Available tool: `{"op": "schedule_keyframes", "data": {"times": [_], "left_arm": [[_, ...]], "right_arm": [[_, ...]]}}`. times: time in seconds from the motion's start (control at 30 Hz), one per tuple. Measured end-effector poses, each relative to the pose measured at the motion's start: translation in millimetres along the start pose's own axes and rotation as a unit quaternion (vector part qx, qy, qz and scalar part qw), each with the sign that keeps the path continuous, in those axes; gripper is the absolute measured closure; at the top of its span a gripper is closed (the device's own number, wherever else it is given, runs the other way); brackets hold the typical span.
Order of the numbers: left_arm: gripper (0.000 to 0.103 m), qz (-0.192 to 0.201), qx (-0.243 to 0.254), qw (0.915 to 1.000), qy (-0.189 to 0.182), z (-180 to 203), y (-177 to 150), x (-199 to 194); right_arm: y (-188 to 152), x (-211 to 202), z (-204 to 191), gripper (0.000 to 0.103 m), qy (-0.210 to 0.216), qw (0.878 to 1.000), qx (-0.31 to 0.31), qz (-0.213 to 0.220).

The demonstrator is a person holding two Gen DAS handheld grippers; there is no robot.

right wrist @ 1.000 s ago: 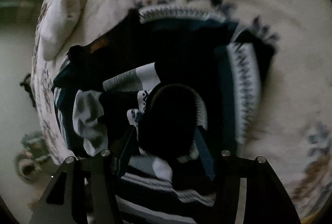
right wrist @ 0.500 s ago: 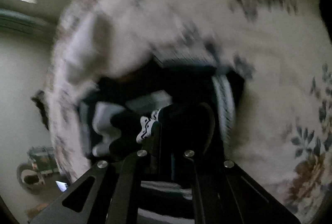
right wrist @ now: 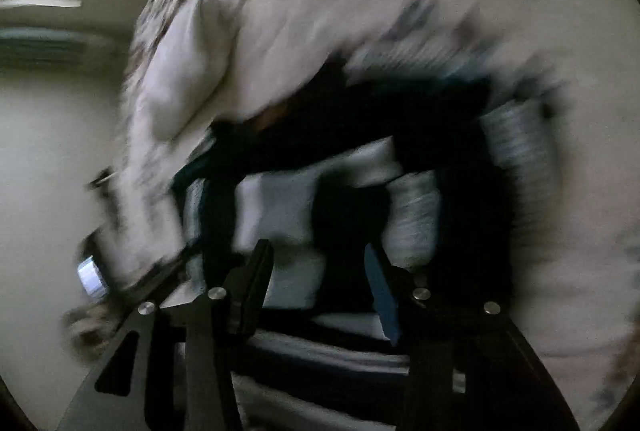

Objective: Fold small clothes

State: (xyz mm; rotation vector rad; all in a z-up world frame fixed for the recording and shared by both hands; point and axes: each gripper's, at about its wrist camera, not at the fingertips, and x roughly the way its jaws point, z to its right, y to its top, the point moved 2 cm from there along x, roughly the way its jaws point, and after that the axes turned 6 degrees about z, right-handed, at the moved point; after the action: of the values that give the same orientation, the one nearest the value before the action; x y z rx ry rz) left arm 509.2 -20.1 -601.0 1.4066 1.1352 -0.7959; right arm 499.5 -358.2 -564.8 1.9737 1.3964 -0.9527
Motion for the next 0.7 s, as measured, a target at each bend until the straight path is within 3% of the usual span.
{"op": "schedule_keyframes", "data": {"times": [0.07,0.13,0.23,0.3,0.43,0.53,0.63,0.67,0.7], "left_arm": [[0.0,-0.019,-0.013,0.9995,-0.023,-9.2,-3.4,16.1],[0.0,-0.026,-0.035,0.998,-0.046,-19.2,-5.0,18.1],[0.0,-0.024,-0.039,0.9979,-0.045,-26.1,-8.6,11.4],[0.0,-0.02,-0.032,0.9987,-0.034,-24.7,-10.6,2.6],[0.0,-0.005,-0.027,0.9991,-0.033,-7.4,-15.1,-31.1],[0.0,0.005,-0.027,0.9969,-0.074,27.5,-26.1,-63.8],[0.0,-0.016,-0.029,0.9899,-0.138,76.9,-45.5,-79.0],[0.0,-0.043,-0.05,0.9841,-0.165,91.3,-56.7,-78.1],[0.0,-0.08,-0.084,0.9712,-0.208,102.9,-67.8,-73.7]], "right_arm": [[2.2,35.9,14.8,0.053,-0.002,0.999,0.016,-0.04],[9.1,46.9,37.6,0.058,-0.074,0.996,-0.001,-0.039],[21.7,23.7,64.6,0.062,-0.132,0.991,-0.003,-0.011],[26.0,2.6,70.1,0.06,-0.14,0.99,-0.008,-0.005],[35.4,-29.3,39.8,0.057,-0.185,0.979,-0.079,0.015],[56.7,-26.5,15.7,0.057,-0.182,0.975,-0.125,-0.002],[67.0,-0.1,16.3,0.057,-0.212,0.959,-0.183,-0.044],[69.1,12.4,20.2,0.057,-0.219,0.954,-0.192,-0.064],[70.9,18.7,23.1,0.057,-0.226,0.951,-0.196,-0.076]]}}
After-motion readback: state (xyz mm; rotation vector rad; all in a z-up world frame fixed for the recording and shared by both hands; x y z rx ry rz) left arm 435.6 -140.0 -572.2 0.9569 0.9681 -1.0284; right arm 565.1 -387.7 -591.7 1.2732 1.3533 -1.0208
